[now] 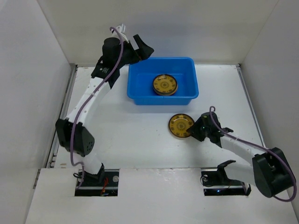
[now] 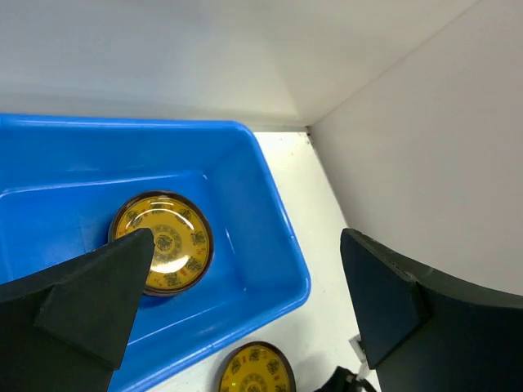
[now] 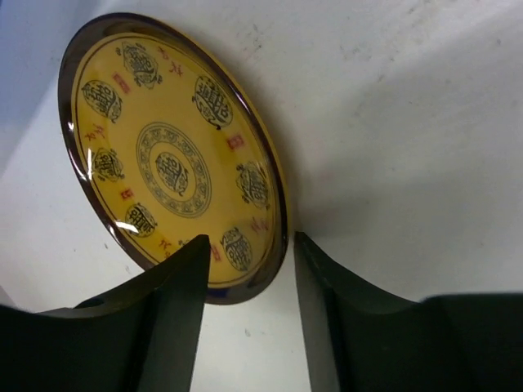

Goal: Place the plates into the plastic bin on the countertop

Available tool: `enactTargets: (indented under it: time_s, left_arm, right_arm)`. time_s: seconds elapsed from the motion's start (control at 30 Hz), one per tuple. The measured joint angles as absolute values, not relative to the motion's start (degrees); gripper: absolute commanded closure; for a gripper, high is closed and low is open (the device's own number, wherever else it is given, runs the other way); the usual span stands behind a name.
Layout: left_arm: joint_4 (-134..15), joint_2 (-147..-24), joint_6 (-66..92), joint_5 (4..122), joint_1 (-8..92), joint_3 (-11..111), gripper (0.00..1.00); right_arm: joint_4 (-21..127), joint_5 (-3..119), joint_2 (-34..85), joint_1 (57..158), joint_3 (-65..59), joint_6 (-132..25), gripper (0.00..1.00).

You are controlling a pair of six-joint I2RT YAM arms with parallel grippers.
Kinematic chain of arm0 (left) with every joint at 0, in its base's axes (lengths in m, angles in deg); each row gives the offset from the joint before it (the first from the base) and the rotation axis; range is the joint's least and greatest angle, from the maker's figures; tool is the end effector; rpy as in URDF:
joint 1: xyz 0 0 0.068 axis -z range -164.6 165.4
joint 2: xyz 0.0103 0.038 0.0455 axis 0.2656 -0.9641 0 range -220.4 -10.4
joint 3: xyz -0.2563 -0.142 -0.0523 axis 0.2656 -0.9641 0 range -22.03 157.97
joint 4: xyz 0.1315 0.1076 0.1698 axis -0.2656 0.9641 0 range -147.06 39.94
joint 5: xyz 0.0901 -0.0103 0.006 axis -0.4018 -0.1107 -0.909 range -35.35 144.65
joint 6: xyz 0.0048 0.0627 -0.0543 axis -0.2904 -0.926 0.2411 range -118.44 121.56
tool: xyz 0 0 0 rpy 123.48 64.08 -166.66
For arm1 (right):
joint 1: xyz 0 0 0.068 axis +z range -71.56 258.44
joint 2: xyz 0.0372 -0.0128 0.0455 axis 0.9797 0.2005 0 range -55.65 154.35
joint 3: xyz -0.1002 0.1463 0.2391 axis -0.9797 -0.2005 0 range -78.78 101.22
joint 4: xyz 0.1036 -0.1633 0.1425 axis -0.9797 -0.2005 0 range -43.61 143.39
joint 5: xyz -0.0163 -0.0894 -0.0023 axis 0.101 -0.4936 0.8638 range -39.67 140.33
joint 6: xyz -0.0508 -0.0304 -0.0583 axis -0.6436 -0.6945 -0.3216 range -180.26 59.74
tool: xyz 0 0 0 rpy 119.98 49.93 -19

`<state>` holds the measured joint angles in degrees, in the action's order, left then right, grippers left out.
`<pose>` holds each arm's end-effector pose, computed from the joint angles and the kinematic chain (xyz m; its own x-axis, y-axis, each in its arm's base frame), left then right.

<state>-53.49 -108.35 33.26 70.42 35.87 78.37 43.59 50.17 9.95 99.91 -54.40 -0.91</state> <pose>0.3896 -0.1664 0.4670 -0.3262 -0.4180 -0.8479 0.4932 0.6899 -0.5299 0.1855 0.0727 0.1621 -0.6823 0.6560 -0.3226 0.4365 0.7196 0.5401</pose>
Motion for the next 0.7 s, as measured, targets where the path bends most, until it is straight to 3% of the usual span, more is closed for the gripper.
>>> enactTargets:
  time_s: [0.2, 0.3, 0.53, 0.7]
  left_arm:
    - [-54.7, -98.2, 33.3, 68.2, 35.1, 66.0, 0.0]
    - [-54.3, -95.1, 33.3, 66.6, 34.0, 58.5, 0.0]
    - [-50.8, -85.9, 33.6, 61.8, 27.9, 43.9, 0.0]
    - [-48.4, -78.2, 34.0, 56.6, 22.6, 40.1, 0.0]
  right_arm:
    - [46.9, 50.5, 13.3, 99.9, -54.4, -1.8, 0.85]
    - [48.5, 51.0, 13.5, 99.9, -54.2, -2.3, 0.95]
    - [47.1, 55.9, 14.6, 106.0, -48.9, -8.4, 1.0]
    - [41.1, 61.4, 17.5, 113.9, -36.0, -15.8, 1.0]
